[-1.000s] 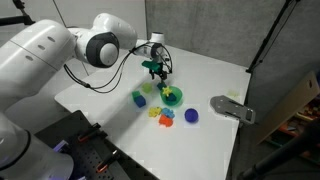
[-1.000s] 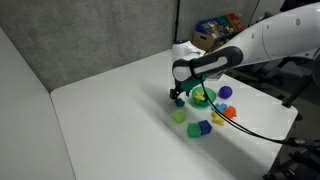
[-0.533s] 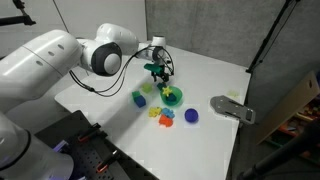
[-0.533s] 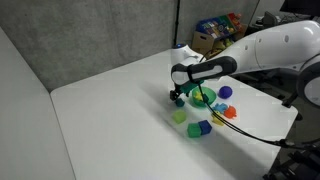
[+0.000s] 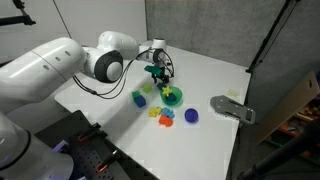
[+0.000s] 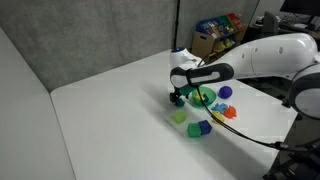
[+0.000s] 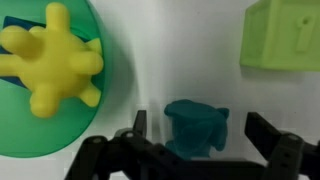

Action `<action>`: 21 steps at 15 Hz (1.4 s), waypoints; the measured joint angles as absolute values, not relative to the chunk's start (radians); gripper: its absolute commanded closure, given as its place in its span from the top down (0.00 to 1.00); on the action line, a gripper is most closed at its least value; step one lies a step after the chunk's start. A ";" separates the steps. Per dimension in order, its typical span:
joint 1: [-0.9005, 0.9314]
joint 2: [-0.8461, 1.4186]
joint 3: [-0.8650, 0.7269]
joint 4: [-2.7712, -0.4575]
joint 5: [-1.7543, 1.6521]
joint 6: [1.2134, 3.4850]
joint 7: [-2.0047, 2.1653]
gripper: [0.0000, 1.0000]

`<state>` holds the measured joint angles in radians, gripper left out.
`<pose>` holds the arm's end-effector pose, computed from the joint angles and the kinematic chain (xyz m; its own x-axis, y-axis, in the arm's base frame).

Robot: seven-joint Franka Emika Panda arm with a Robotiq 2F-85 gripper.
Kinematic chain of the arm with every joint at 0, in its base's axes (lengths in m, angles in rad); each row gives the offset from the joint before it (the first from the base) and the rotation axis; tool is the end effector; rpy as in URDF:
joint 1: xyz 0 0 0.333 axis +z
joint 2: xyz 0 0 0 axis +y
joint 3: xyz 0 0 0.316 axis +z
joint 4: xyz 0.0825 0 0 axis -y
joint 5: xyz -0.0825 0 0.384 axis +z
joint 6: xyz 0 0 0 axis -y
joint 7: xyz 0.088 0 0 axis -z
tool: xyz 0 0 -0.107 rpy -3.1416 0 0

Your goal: Put the green bear toy in the green bowl

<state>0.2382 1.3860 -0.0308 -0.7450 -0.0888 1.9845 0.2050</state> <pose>0.7491 0.1631 0.0577 0.9906 0.0582 -0.1237 0.0747 -0.9883 0.1332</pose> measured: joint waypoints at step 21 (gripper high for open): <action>0.222 1.358 -0.098 -0.549 -0.089 1.875 0.296 0.16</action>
<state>0.2219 1.3578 -0.0981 -0.5489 -0.0888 1.8748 0.2958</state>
